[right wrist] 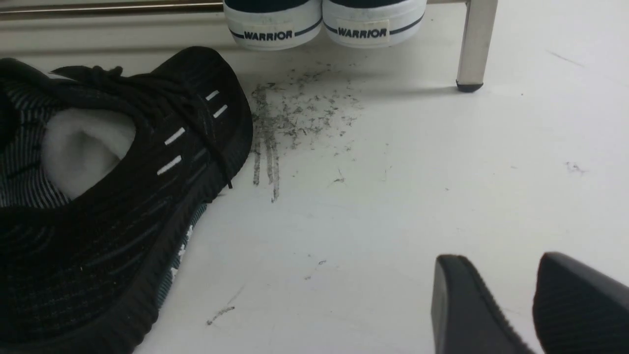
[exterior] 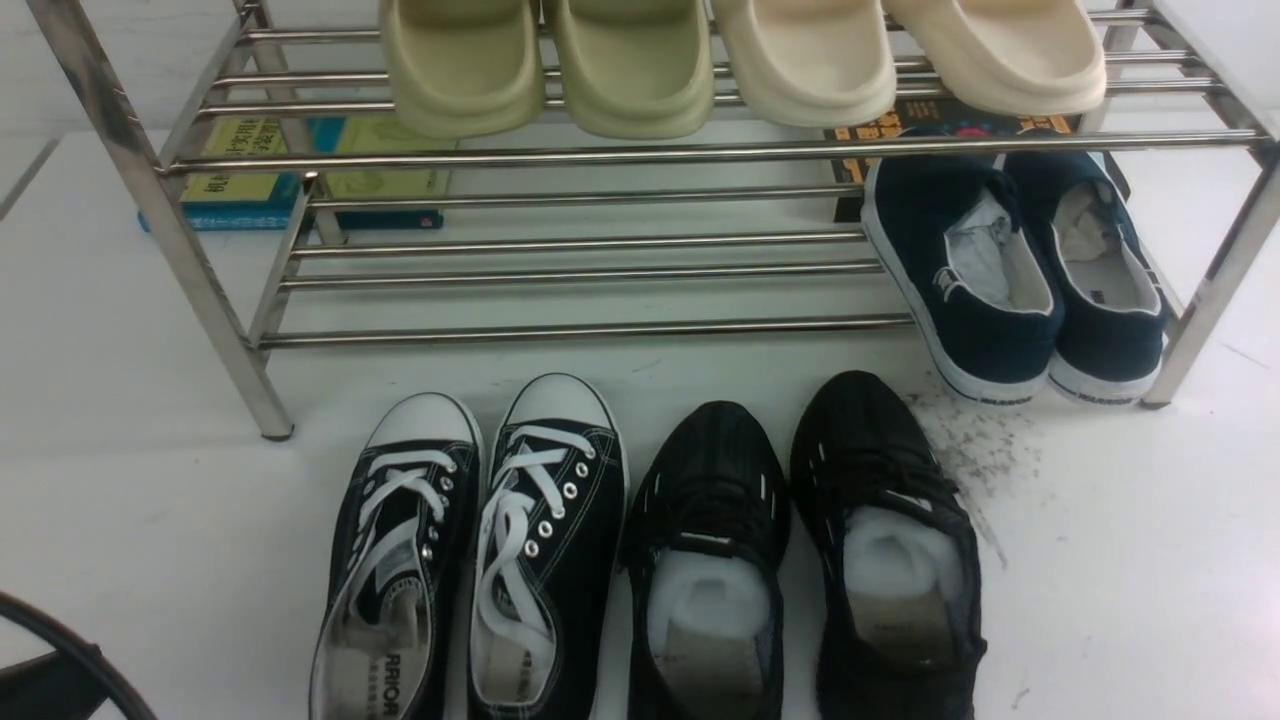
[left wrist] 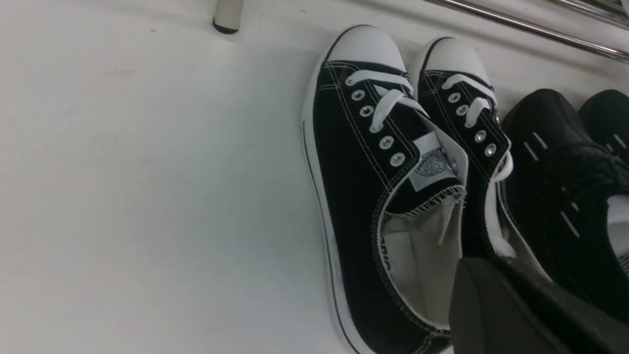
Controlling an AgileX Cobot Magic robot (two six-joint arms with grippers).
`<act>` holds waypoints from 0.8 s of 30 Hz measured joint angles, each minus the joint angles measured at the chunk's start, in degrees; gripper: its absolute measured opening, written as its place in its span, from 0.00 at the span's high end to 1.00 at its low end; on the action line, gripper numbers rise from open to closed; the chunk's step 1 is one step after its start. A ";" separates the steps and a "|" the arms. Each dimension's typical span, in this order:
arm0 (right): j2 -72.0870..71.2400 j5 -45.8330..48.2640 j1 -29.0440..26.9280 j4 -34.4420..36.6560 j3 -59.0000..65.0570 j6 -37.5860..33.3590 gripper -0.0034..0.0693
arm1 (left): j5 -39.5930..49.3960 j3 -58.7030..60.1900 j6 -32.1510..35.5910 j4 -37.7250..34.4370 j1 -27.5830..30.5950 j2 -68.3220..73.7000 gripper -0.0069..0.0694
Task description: Take the shoes off the shelf with your hand on the white table.
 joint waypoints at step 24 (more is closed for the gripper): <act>0.00 0.00 0.00 0.00 0.00 0.00 0.62 | -35.81 23.37 3.95 5.92 6.24 -15.27 0.84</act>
